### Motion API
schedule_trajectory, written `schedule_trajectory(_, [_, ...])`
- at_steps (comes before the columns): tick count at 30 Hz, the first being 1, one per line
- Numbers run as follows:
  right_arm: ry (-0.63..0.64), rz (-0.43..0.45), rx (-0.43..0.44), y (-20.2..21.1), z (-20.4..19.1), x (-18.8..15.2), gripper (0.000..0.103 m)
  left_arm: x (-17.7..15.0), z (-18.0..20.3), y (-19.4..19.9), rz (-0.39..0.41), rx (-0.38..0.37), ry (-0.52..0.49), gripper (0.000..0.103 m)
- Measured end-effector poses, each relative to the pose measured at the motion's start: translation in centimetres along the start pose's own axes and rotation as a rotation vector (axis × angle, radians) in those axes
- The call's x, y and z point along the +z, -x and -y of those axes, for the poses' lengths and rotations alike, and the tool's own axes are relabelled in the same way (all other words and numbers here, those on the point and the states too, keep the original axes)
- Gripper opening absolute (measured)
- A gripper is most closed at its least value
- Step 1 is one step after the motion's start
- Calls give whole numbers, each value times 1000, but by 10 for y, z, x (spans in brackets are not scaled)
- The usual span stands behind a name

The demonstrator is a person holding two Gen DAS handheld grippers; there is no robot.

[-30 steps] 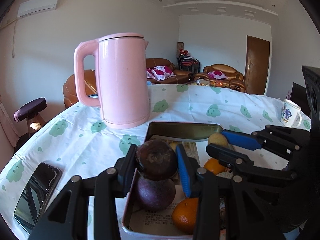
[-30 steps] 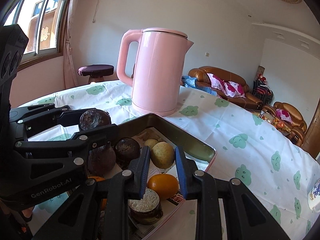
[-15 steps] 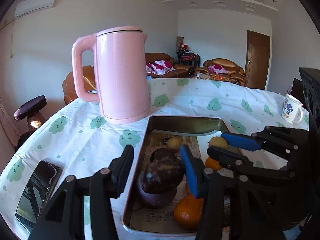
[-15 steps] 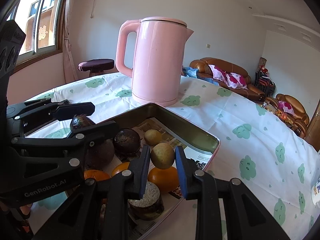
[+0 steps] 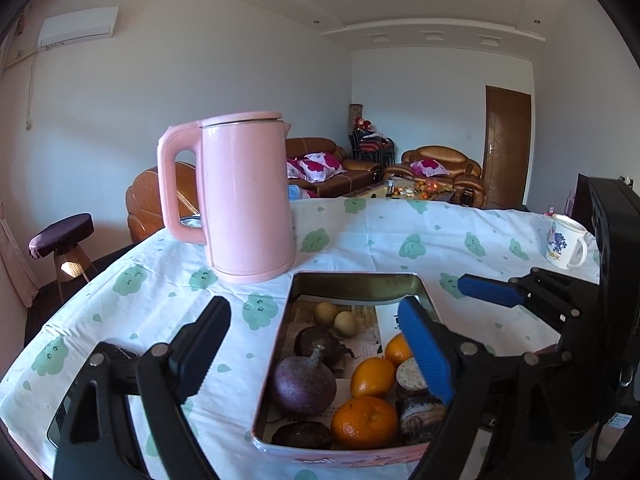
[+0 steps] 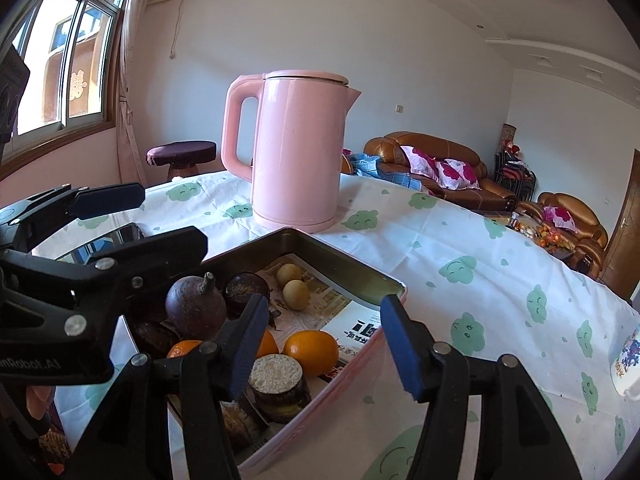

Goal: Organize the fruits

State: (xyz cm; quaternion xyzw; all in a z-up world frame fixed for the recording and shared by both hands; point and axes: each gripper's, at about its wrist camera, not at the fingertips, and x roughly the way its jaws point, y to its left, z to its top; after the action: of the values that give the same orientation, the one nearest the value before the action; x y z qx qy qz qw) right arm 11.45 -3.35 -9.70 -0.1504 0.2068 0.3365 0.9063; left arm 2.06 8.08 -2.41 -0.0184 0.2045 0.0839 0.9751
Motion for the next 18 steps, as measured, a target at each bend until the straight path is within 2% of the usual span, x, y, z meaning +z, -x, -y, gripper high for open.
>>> schedule_trajectory(6, [-59, 28, -60, 22, 22, -2, 61, -1, 4, 4, 15, -4, -2, 90])
schedule_trajectory(11, [-86, 68, -125, 43, 35, -2, 71, -3, 9, 7, 20, -1, -8, 93])
schedule_trajectory(18, [-99, 101, -158, 62, 43, -6, 73, -2, 18, 9, 24, -4, -25, 93])
